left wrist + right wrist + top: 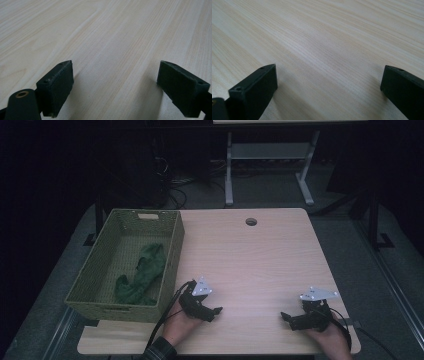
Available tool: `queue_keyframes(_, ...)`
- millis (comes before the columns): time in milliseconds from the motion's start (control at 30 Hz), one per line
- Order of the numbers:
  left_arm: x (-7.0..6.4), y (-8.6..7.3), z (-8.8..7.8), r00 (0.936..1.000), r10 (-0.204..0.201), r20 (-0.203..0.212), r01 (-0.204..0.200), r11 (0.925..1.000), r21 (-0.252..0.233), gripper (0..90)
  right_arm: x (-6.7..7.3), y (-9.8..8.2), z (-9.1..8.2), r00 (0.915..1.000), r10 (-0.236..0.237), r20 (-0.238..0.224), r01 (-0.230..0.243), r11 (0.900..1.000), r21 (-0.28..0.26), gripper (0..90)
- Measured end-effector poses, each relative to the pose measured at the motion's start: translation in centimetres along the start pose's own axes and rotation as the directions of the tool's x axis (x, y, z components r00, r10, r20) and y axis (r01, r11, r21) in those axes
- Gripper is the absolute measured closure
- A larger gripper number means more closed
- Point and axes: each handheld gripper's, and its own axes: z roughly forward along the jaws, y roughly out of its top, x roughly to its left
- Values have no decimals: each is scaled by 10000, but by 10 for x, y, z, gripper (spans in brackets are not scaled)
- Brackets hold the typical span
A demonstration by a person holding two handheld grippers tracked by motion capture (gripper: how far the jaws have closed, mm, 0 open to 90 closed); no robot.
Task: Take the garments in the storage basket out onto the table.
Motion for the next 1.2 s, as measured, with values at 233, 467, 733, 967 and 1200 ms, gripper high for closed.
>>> queue_keyframes(233,0,0,0,10000,-4,15,4,10000,-23,126,0,0,0,10000,2,5,-2,10000,1,5)
queue_keyframes(467,0,1,0,9999,121,105,-121,9999,8,132,0,0,0,10000,-6,2,6,10000,6,5)
queue_keyframes(733,2,3,0,9993,189,319,-191,9998,67,135,0,0,0,10000,0,-3,0,10000,3,5)
queue_keyframes(967,2,7,-5,9983,257,520,-262,9996,97,141,0,0,0,10000,-27,-3,27,10000,11,5)
queue_keyframes(1200,2,11,-9,9976,324,606,-325,9995,4,141,0,0,0,10000,-13,0,13,10000,6,5)
